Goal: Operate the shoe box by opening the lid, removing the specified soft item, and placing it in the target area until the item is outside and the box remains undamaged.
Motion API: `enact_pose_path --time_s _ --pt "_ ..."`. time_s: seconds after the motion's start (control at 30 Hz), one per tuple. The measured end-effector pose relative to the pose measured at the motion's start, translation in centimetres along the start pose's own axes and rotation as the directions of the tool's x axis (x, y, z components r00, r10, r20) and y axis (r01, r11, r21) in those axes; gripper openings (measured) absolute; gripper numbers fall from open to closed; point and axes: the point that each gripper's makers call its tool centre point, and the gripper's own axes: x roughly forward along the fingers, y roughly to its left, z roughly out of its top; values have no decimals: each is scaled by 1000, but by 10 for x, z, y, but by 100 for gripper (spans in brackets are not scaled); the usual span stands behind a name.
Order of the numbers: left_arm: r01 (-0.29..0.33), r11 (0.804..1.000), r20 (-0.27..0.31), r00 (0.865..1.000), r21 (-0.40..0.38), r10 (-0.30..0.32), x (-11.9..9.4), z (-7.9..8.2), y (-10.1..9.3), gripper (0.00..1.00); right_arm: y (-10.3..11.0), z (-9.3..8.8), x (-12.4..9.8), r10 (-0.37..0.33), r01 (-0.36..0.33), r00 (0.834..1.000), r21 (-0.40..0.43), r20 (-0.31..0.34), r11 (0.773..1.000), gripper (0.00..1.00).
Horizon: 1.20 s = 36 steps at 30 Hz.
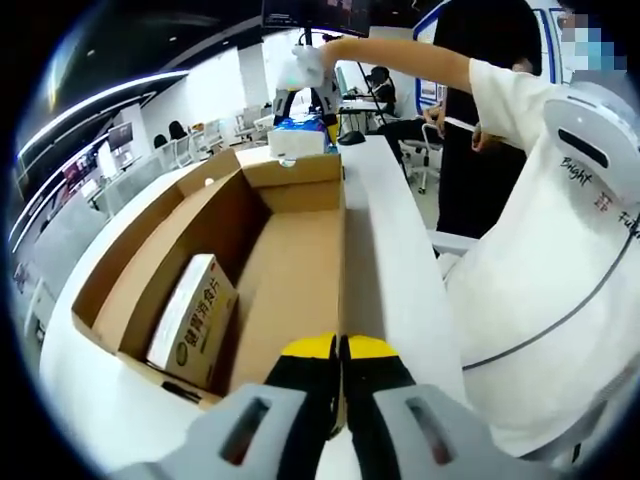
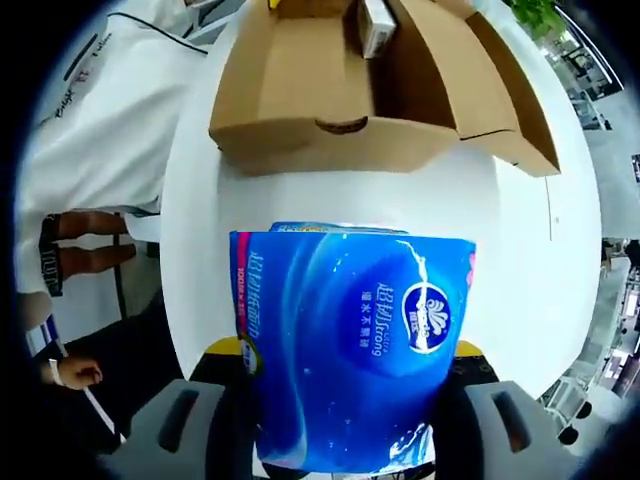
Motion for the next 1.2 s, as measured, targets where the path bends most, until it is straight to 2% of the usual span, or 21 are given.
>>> enact_pose_path --time_s 0.53,0.67,0.87,1.03,1.2 --pt "-2 1000 2 1000 1 2 0 0 0 1 -1 -1 -1 -48 48 999 -16 -1 999 75" --pt "2 1000 0 1000 0 -2 1 1 0 1 -1 0 -5 -64 64 998 -33 7 997 74" --pt "2 1000 2 1000 1 -2 1 1 0 1 -2 0 -11 -71 71 997 -14 17 997 72" --pt "5 1000 1 1000 -1 -5 1 1 0 1 -8 3 -23 -104 104 993 -6 52 995 72" --pt "7 1000 -2 1000 -2 -7 1 1 0 1 -3 4 -29 -94 95 994 -22 50 995 69"
